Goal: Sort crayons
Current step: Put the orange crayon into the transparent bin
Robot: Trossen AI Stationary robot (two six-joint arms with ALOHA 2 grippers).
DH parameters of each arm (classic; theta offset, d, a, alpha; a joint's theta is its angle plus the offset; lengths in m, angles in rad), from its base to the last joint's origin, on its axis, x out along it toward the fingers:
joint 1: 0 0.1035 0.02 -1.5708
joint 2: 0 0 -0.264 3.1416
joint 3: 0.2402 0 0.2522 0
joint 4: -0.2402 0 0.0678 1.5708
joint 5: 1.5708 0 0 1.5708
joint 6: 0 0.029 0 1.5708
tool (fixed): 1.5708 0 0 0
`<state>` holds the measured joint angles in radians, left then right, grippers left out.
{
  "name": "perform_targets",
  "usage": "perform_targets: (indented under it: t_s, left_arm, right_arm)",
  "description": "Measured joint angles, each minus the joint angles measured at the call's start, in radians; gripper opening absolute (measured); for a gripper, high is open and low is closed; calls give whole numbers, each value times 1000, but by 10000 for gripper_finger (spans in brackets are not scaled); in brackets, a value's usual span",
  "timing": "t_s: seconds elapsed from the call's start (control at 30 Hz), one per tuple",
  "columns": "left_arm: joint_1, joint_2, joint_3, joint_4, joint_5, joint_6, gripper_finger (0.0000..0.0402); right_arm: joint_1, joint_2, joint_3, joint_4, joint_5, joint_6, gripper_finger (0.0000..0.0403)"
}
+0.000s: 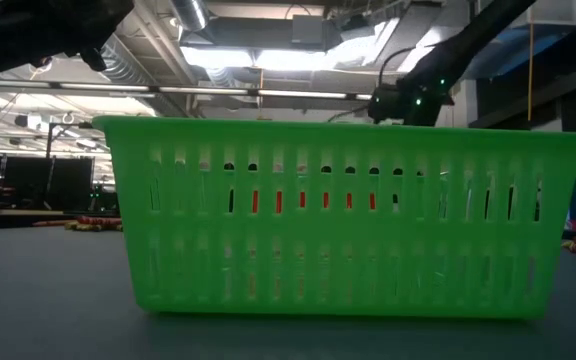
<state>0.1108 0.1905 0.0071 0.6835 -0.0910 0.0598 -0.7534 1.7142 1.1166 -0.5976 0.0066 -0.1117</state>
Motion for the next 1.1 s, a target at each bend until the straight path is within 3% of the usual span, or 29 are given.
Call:
perform_targets:
  t_s: [0.43,0.7,1.1]
  left_arm:
    - [0,0,0,-2,6,-5,0]
    - [0,0,0,-2,5,-5,0]
    - [0,0,0,-2,4,1,0]
  right_arm:
    - [-7,117,1,31,27,3,101]
    - [-8,136,2,84,27,8,101]
    - [-6,156,5,25,-8,3,101]
